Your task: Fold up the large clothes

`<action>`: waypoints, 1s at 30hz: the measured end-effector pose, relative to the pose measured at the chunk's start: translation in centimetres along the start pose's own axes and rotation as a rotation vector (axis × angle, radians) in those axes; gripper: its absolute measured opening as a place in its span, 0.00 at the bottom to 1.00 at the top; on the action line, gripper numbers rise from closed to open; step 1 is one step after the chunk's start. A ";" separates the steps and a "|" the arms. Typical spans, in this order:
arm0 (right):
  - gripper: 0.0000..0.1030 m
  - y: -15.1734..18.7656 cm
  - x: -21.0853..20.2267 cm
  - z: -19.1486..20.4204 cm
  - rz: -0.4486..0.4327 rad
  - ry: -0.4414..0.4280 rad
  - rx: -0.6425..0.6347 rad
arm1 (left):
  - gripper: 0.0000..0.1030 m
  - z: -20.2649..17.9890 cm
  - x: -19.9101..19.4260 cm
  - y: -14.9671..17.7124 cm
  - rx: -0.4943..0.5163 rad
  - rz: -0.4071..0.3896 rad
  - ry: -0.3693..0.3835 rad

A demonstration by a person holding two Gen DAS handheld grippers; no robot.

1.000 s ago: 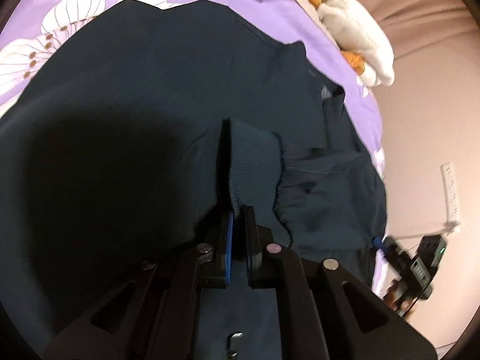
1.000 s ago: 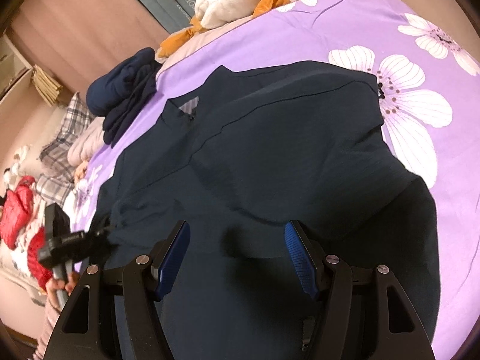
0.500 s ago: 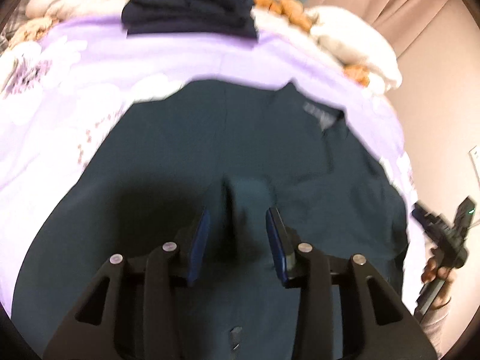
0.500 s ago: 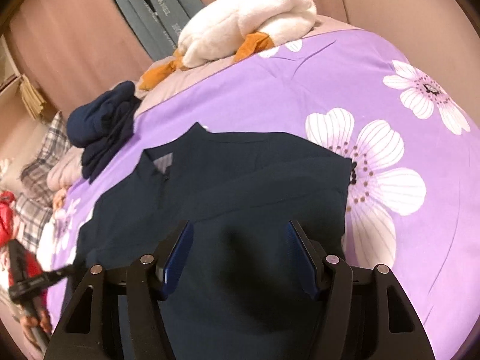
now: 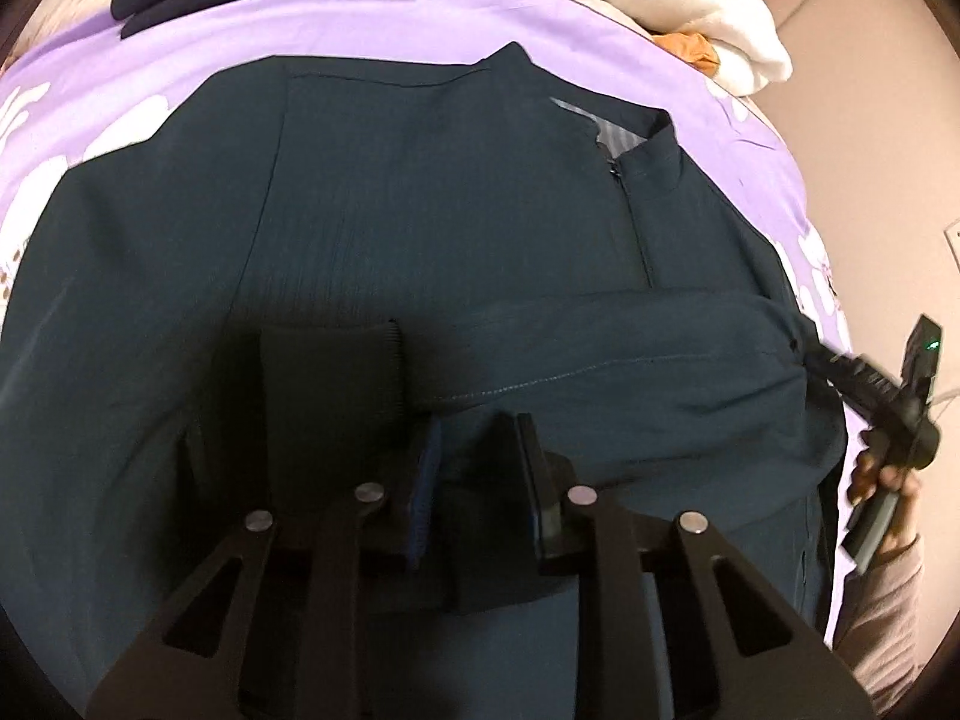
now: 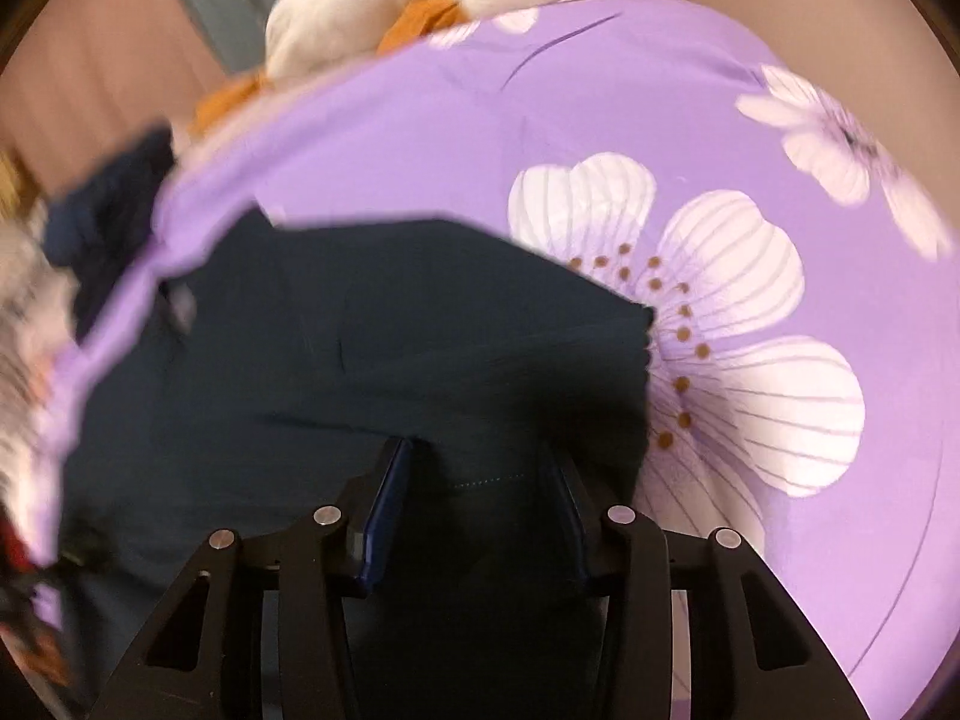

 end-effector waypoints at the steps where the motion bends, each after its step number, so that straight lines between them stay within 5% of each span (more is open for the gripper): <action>1: 0.44 -0.2 -1.2 -0.7 -0.040 -0.048 0.036 | 0.24 0.2 -0.2 -0.1 0.005 0.003 0.002; 4: 0.62 -0.7 -3.9 -3.6 -0.149 -0.094 0.143 | 0.24 0.5 -0.1 -0.2 0.002 0.004 0.015; 8: 0.62 -0.8 -3.0 -6.3 -0.108 -0.054 0.210 | 0.25 1.1 -0.3 -0.1 -0.042 0.000 0.054; 11: 0.62 -0.4 -1.2 -6.3 -0.060 -0.111 0.234 | 0.25 1.3 -0.3 -0.1 -0.071 0.003 0.076; 12: 0.54 -0.6 -0.6 -5.9 -0.055 -0.142 0.225 | 0.25 1.3 -0.2 -0.2 -0.075 0.004 0.078; 13: 0.18 -0.9 -0.2 -5.5 -0.065 -0.163 0.207 | 0.25 1.2 -0.2 -0.2 -0.077 0.005 0.077; 14: 0.07 -1.3 -0.4 -5.1 -0.073 -0.150 0.191 | 0.25 1.1 -0.2 -0.3 -0.075 0.006 0.075; 17: 0.06 -2.5 -1.9 -4.5 -0.167 -0.087 0.146 | 0.25 0.8 0.0 -0.3 -0.066 0.007 0.062; 21: 0.06 -2.7 -0.2 -5.0 -0.101 0.004 0.073 | 0.25 0.6 0.4 -0.4 -0.061 0.006 0.055; 24: 0.07 -2.7 -2.1 -5.2 -0.147 0.027 0.106 | 0.25 0.7 0.4 -0.4 -0.068 0.005 0.063; 27: 0.07 -2.2 -5.3 -3.6 -0.218 -0.067 0.048 | 0.25 0.7 0.4 -0.4 -0.067 0.003 0.069; 30: 0.07 0.2 -7.4 -0.4 -0.176 -0.189 -0.090 | 0.25 0.7 0.4 -0.3 -0.069 -0.001 0.068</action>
Point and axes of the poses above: each gripper's, at about its wrist camera, not at the fingertips, and x roughly the way its jaws point, z to its left, y to its underside, the point moved 3 cm from there along x, roughly the way its jaws point, and after that the axes turned 8 degrees about -x, right-handed, at the moved point
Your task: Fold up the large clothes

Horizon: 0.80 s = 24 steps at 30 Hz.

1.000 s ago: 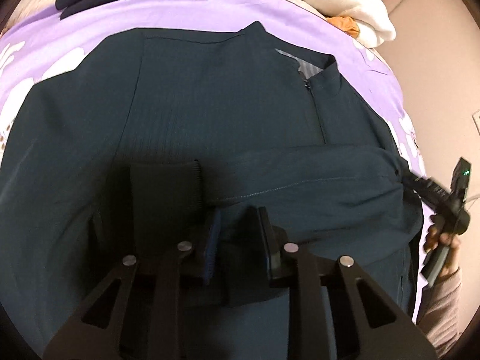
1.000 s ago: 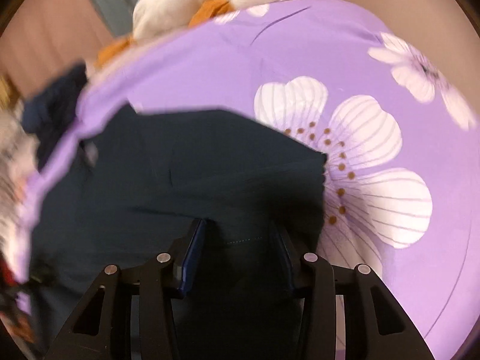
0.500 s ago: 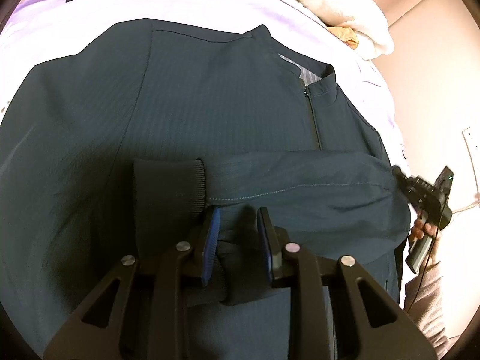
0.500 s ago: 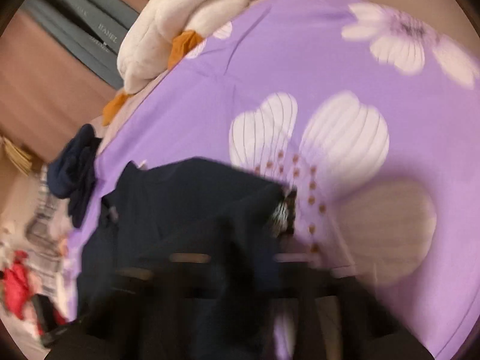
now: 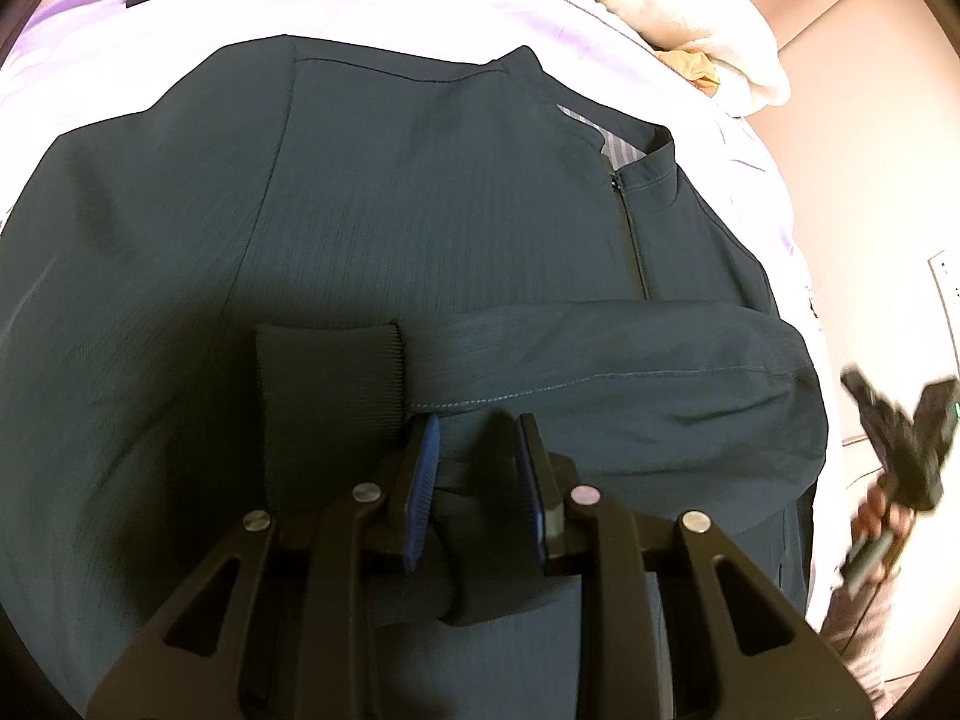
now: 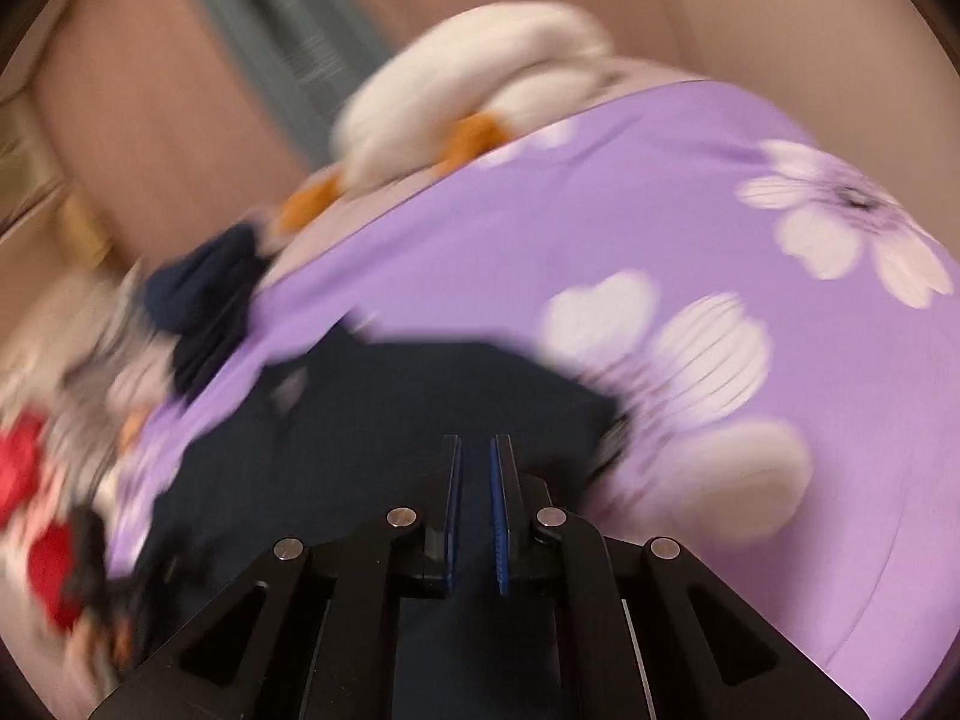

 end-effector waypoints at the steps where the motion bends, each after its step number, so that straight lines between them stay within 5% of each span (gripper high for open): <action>1: 0.07 1.0 -0.2 1.1 0.032 -0.028 -0.049 | 0.25 0.0 -0.1 0.1 0.000 -0.002 0.000; 5: 0.07 4.9 0.5 2.5 0.159 0.055 -0.197 | 0.25 0.1 -0.2 0.3 0.012 -0.016 0.005; 7: 0.07 6.8 1.5 1.1 0.232 0.192 -0.241 | 0.25 0.1 -0.2 0.4 0.015 -0.021 0.005; 10: 0.08 7.6 1.2 -0.9 0.234 0.271 -0.210 | 0.25 0.4 -0.6 0.6 -0.033 -0.017 0.014; 12: 0.08 7.5 0.1 -1.6 0.217 0.272 -0.127 | 0.36 0.8 -1.6 0.9 -0.090 -0.023 0.046; 16: 0.10 8.1 -3.5 -0.1 0.148 0.188 -0.055 | 0.70 0.1 -5.9 3.1 -0.084 -0.114 0.053; 17: 0.16 8.5 -4.2 0.6 0.134 0.169 -0.058 | 0.72 -0.1 -7.6 4.4 -0.070 -0.145 0.066; 19: 0.45 9.5 -6.0 2.5 0.108 0.122 -0.064 | 0.74 -0.4 -9.8 6.8 -0.063 -0.157 0.092; 24: 0.50 12.4 -6.5 8.2 0.130 -0.018 -0.082 | 0.86 1.1 -13.8 13.1 -0.083 -0.179 0.094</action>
Point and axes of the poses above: each gripper's, at about its wrist camera, not at the fingertips, and x roughly the way its jaws point, z to its left, y to its underside, the point moved 3 cm from there along x, roughly the way its jaws point, and after that the axes turned 8 degrees about -x, right-handed, at the moved point
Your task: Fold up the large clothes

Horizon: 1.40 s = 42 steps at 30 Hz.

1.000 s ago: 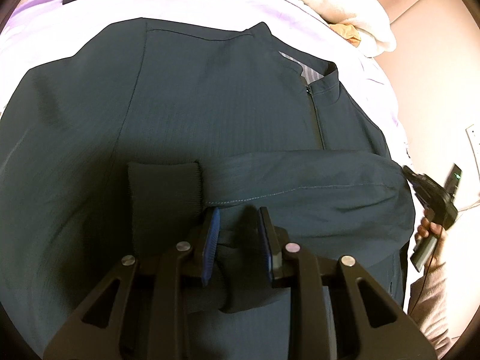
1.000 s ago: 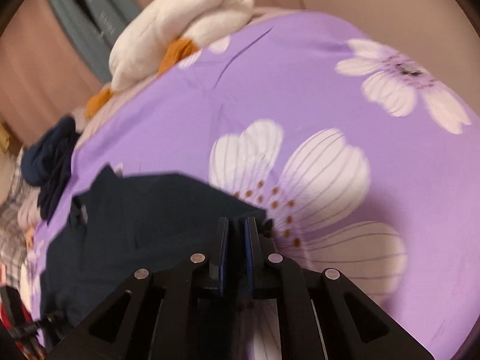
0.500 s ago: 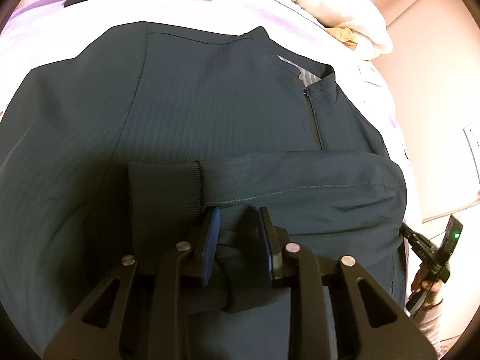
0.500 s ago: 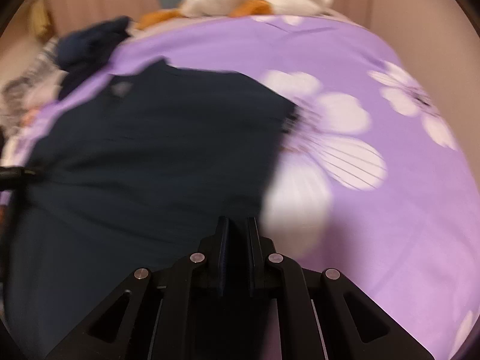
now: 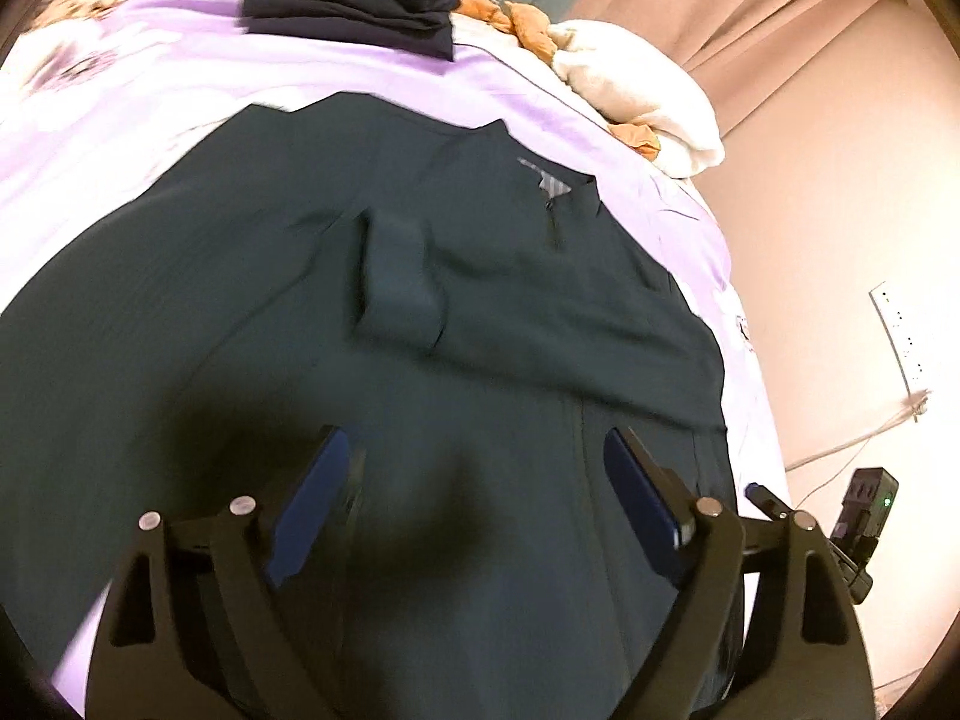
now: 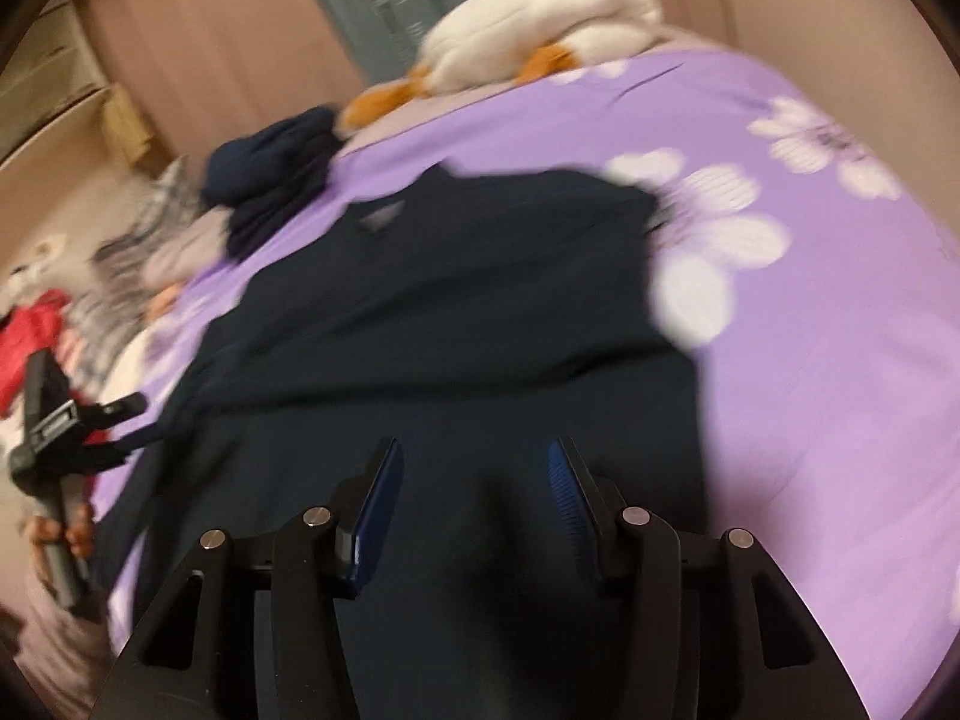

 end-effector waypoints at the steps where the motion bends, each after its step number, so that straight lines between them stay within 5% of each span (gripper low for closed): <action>1: 0.53 0.8 0.2 1.2 0.020 -0.023 -0.007 | 0.88 0.6 -1.0 1.1 -0.008 -0.003 -0.002; 6: 0.56 3.2 1.2 5.6 0.073 -0.111 -0.019 | 0.96 4.4 -5.4 5.4 -0.106 -0.054 -0.020; 13: 0.58 4.0 2.9 9.9 0.085 -0.299 0.076 | 0.96 11.3 -12.1 9.3 -0.365 -0.158 0.077; 24: 0.60 5.4 2.2 15.9 0.102 -0.361 -0.031 | 0.96 22.4 -21.7 13.7 -0.746 -0.416 0.190; 33: 0.60 6.2 2.1 16.4 0.128 -0.355 -0.023 | 0.96 25.3 -21.8 13.7 -0.782 -0.422 0.256; 42: 0.60 6.3 2.1 17.4 0.142 -0.343 -0.052 | 0.95 27.7 -19.9 11.8 -0.765 -0.394 0.187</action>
Point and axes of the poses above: each gripper's, at about its wrist camera, not at the fingertips, and x roughly the way its jaws point, z to its left, y to its underside, the point moved 3 cm from there along x, roughly the way its jaws point, and after that the axes turned 8 degrees about -x, right-handed, at the moved point
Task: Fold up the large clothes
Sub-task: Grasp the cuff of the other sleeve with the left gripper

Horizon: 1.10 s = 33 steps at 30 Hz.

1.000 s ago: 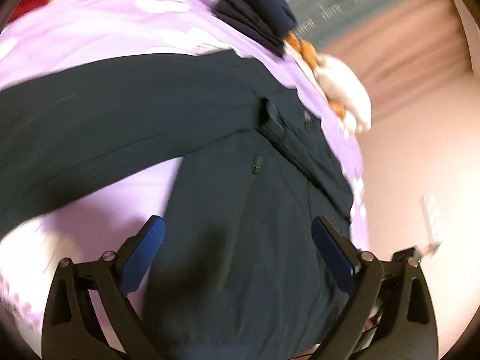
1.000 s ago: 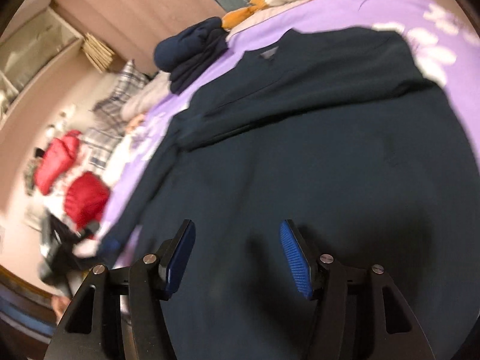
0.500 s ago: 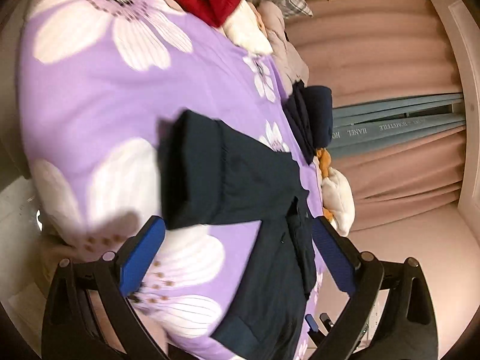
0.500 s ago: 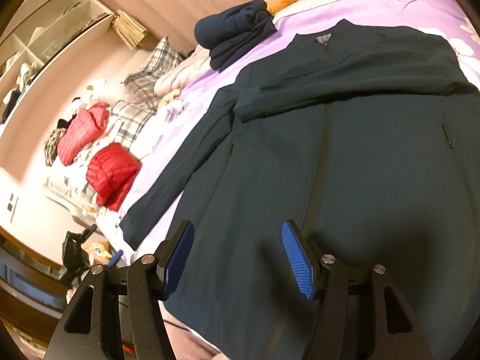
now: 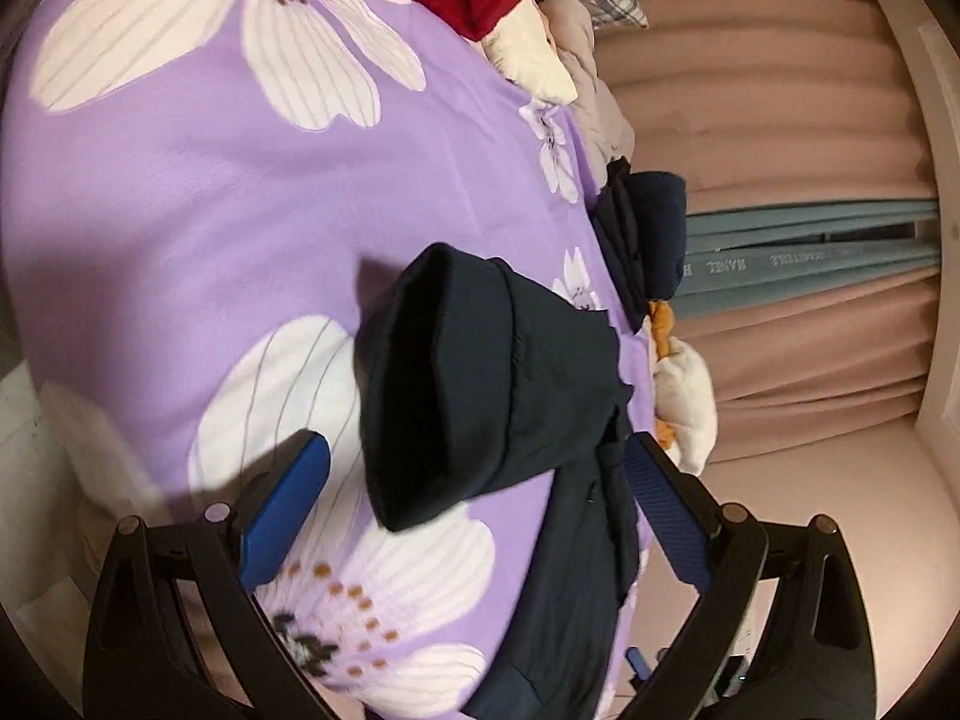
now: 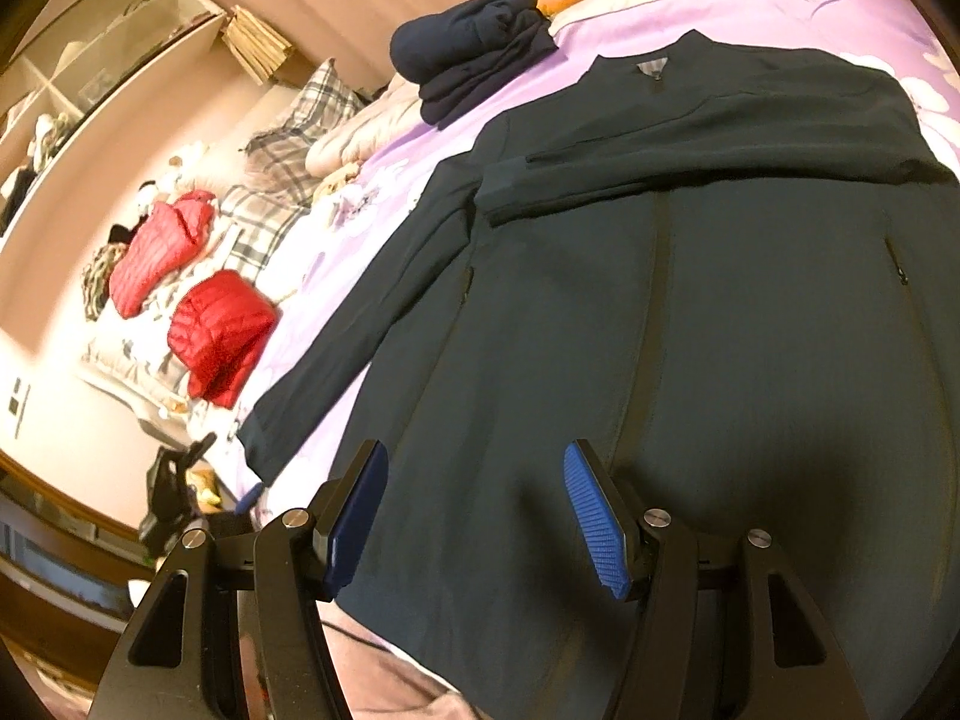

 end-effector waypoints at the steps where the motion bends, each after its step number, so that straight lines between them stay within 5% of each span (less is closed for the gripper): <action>1: 0.60 0.0 0.1 0.0 0.004 0.003 -0.001 | 0.95 0.0 0.3 -0.2 0.008 0.001 -0.003; 15: 0.60 -0.5 1.8 1.8 0.055 -0.005 -0.050 | 0.94 -1.2 3.5 -3.8 0.127 0.009 -0.031; 22: 0.60 -0.6 2.4 2.2 0.071 -0.003 -0.053 | 0.86 -1.1 3.8 -2.0 0.198 0.103 -0.010; 28: 0.60 -0.4 3.5 1.7 0.100 0.000 -0.020 | 0.75 -0.1 2.8 -0.9 0.148 0.105 0.016; 33: 0.60 -0.4 4.0 1.8 0.113 -0.003 -0.022 | 0.74 -1.1 3.6 0.5 0.200 0.130 -0.042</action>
Point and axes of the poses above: each gripper's, at about its wrist camera, not at the fingertips, and x roughly the way its jaws point, z to its left, y to its underside, the point moved 3 cm from there along x, roughly the way its jaws point, and after that the axes turned 8 degrees about -x, right-handed, at the moved point
